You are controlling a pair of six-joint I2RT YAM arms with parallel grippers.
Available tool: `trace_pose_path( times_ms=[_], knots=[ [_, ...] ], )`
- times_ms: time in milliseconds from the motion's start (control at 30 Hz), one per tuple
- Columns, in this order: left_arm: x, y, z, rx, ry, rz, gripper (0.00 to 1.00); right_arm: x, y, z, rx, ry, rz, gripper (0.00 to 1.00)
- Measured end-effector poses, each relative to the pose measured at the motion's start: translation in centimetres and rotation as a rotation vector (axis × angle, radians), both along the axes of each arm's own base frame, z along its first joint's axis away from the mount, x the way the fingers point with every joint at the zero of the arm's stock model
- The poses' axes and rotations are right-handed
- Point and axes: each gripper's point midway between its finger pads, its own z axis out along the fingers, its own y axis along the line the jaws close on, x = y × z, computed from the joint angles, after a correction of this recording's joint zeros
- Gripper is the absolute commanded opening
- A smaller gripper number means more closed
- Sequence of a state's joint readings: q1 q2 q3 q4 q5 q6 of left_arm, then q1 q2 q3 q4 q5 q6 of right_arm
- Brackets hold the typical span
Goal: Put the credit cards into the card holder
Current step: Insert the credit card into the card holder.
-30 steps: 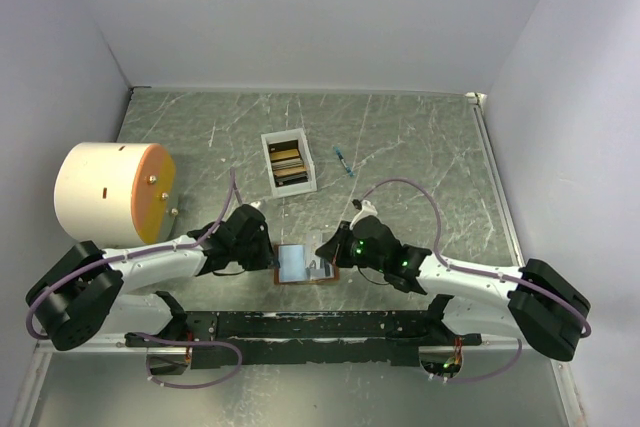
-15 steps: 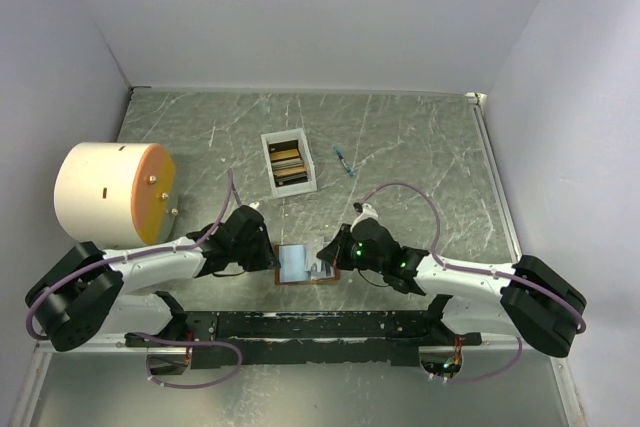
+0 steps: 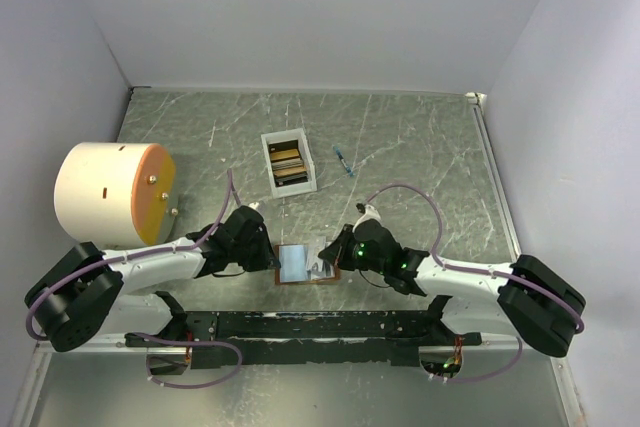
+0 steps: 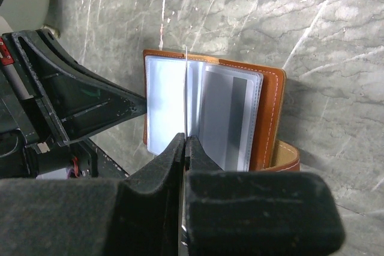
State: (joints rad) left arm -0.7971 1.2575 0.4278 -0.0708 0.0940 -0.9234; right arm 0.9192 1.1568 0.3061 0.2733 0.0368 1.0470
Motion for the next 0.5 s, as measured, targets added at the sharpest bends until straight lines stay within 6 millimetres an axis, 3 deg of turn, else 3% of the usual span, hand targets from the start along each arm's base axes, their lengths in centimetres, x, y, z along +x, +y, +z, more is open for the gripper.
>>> trace_pose_path(
  times_ms=[500],
  knots=[
    [-0.01, -0.11, -0.01, -0.006, 0.003, -0.002, 0.19, -0.16, 0.43, -0.34, 0.042, 0.012, 0.005, 0.0]
  ],
)
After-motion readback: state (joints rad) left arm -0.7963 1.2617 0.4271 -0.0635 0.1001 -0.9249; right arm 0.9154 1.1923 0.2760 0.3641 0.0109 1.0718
